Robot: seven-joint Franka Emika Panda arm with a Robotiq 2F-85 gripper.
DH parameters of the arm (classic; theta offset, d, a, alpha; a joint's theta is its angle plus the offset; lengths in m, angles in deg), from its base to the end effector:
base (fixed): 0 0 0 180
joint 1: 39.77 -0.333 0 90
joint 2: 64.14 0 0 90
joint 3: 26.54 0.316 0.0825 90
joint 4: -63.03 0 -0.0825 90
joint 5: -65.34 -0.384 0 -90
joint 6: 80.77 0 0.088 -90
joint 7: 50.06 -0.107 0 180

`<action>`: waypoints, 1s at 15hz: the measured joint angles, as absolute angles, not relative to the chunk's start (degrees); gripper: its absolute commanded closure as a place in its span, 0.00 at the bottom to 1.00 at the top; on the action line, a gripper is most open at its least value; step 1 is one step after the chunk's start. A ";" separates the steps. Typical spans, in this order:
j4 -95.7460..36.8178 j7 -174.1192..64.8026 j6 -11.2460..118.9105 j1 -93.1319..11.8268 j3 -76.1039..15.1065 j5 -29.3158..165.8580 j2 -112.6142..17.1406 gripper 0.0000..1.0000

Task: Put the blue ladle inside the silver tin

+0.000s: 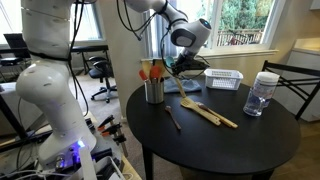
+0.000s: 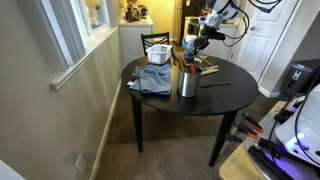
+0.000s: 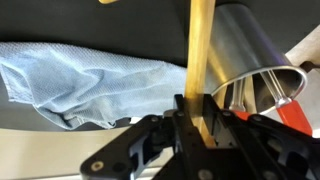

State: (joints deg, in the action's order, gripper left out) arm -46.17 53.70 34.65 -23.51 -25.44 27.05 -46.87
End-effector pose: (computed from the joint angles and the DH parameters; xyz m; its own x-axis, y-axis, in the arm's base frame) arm 0.5922 -0.1232 0.3369 0.3483 0.7577 0.5520 0.9344 -0.3275 -0.1401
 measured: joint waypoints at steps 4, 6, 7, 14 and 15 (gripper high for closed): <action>-45.95 51.99 29.55 -24.73 -25.57 22.74 -49.89 0.95; -45.95 51.99 26.44 -25.71 -25.64 20.23 -50.88 0.95; -45.95 51.99 25.16 -26.21 -25.65 19.14 -51.15 0.95; -46.01 52.12 19.31 -28.10 -26.55 8.76 -51.34 0.95; -46.05 52.29 18.88 -28.10 -26.74 7.45 -51.34 0.95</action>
